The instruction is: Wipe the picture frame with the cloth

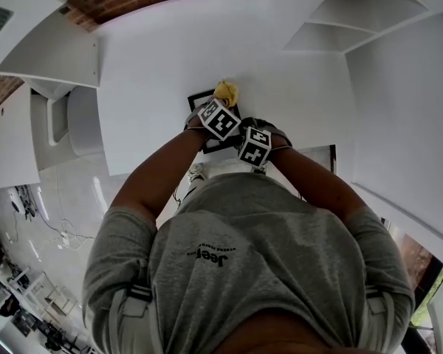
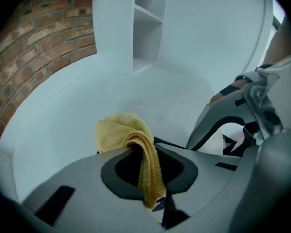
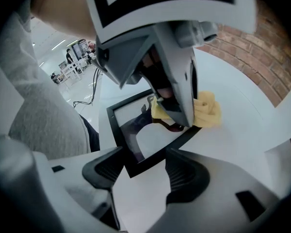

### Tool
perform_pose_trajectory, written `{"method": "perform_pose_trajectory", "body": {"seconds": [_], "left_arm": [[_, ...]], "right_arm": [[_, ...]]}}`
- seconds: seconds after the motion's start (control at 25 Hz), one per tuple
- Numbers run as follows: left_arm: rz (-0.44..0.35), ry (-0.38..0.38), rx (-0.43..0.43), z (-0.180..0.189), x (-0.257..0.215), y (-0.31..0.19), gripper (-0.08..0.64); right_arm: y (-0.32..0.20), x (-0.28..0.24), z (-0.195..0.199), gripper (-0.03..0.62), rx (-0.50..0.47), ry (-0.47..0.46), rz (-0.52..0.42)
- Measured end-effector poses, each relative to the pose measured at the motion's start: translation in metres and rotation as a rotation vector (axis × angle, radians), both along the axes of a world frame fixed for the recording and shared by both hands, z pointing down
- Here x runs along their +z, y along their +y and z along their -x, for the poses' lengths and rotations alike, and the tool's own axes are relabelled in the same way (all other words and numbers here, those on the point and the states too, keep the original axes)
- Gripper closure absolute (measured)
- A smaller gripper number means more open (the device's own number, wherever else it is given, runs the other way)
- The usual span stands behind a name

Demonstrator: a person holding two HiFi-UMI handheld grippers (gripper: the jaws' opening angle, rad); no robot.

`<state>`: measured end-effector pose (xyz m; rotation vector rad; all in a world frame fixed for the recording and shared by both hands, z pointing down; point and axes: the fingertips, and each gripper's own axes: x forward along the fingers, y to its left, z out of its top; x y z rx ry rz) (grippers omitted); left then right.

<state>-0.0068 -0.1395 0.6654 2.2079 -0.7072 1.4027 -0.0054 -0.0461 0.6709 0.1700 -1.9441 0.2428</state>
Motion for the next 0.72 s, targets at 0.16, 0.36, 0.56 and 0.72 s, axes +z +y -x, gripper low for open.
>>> {"method": "perform_pose_trajectory", "body": {"seconds": [0.16, 0.36, 0.56, 0.72], "left_arm": [[-0.011, -0.005, 0.027, -0.014, 0.000, -0.006, 0.494], [-0.011, -0.005, 0.028, -0.018, -0.002, -0.006, 0.494], [-0.010, 0.009, 0.021, -0.017, -0.002, -0.007, 0.494], [-0.015, 0.053, -0.011, -0.009, -0.008, -0.009, 0.494]], "right_arm": [[0.000, 0.001, -0.001, 0.318, 0.009, -0.005, -0.001], [0.000, 0.000, -0.002, 0.318, 0.012, -0.009, -0.002], [-0.001, 0.001, -0.002, 0.318, 0.011, -0.006, -0.001], [-0.003, 0.002, -0.003, 0.318, 0.013, -0.008, -0.002]]}}
